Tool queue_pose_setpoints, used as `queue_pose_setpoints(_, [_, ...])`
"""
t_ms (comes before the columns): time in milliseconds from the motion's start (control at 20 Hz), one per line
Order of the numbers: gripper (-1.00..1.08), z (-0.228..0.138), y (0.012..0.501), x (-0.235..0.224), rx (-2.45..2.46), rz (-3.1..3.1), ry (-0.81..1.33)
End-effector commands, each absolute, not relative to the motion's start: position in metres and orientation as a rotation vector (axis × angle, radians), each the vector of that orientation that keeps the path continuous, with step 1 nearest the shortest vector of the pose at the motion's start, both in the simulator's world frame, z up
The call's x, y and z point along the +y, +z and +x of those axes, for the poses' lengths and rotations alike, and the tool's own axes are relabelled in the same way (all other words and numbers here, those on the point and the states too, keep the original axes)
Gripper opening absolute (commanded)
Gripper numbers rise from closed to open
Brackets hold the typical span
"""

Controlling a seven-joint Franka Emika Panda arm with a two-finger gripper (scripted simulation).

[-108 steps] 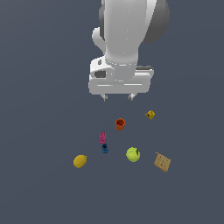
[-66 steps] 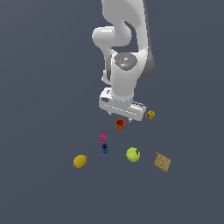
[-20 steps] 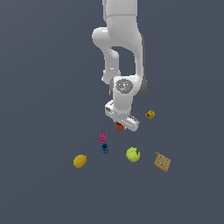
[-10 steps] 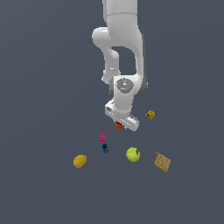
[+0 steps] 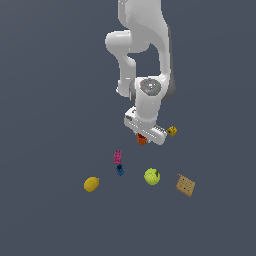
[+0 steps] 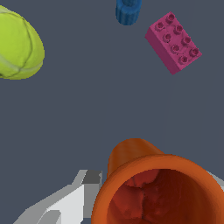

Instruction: Pick up a designated object from a clutter of objects.

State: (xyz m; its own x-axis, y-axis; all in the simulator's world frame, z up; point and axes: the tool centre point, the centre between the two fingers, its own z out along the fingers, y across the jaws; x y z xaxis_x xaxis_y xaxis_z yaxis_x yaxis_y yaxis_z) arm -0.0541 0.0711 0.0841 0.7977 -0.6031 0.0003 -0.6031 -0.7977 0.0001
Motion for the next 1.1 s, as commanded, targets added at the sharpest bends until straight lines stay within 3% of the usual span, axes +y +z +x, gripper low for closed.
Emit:
queue_pose_setpoints(0, [-1.00, -0.054, 0.102, 0.080, -0.999, 2.978, 0.003])
queue_pose_setpoints(1050, [-1.00, -0.048, 0.302, 0.181, -0.998, 2.977, 0.002])
